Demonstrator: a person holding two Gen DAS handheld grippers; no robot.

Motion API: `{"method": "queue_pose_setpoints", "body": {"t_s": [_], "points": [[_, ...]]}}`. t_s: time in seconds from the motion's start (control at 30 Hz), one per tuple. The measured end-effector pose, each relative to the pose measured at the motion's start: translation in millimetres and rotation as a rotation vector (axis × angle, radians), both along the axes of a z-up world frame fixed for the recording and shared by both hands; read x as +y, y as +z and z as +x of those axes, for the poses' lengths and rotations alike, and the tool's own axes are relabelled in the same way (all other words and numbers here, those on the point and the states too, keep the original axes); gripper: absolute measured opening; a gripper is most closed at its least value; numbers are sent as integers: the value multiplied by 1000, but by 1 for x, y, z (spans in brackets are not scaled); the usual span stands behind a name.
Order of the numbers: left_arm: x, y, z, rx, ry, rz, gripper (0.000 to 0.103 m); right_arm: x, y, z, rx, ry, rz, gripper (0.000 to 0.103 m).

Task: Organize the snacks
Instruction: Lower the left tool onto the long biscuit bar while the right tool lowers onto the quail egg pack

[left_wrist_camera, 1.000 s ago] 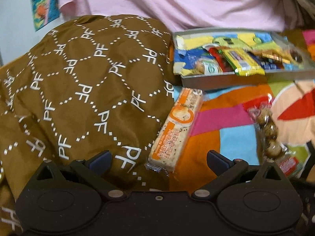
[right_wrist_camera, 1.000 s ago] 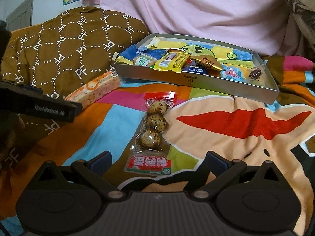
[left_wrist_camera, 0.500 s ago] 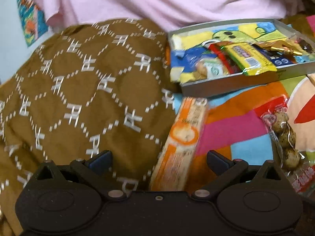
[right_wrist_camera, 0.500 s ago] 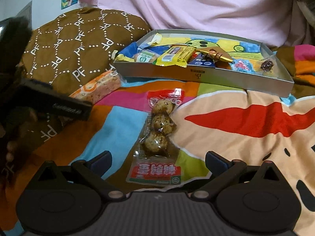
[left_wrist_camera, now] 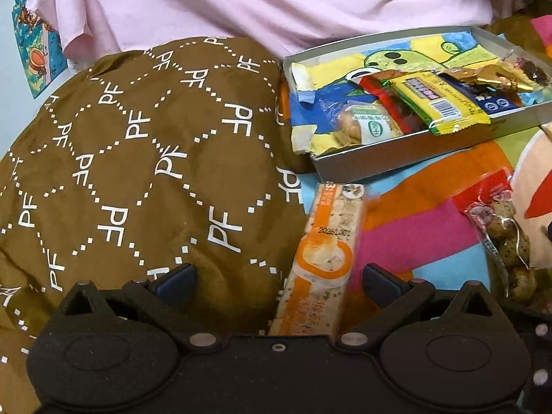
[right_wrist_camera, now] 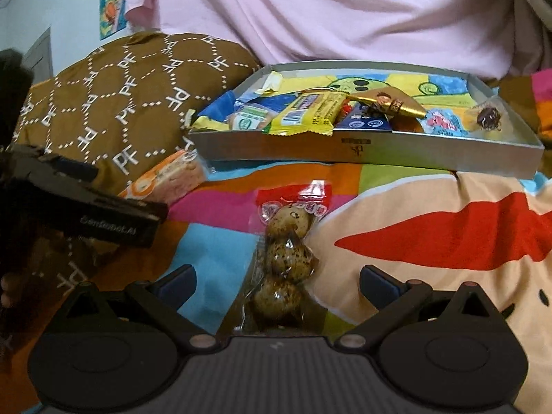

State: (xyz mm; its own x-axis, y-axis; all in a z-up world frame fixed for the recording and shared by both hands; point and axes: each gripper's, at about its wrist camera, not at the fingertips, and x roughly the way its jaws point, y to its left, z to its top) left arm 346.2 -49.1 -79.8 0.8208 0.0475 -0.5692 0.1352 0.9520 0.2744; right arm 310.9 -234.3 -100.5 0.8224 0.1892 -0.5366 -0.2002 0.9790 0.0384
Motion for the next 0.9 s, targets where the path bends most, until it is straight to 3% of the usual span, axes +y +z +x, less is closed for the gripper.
{"method": "queue_pose_setpoints", "body": {"t_s": [0.43,0.63,0.7,0.83,0.9], "points": [[-1,1,5,22,7,-27,102,5,-8,6,26,25,34,99],[-3,2,1,25,-6,-62,96,10,-10,4,31,45,30,96],[-3,3,-1,18,-23,-75,91,11,-10,4,27,45,25,94],[-6,2,-2,58,-90,-106,64,11,-10,4,25,46,22,91],[-7,1,-3,62,-96,-118,61,12,-10,4,24,46,22,90]]}}
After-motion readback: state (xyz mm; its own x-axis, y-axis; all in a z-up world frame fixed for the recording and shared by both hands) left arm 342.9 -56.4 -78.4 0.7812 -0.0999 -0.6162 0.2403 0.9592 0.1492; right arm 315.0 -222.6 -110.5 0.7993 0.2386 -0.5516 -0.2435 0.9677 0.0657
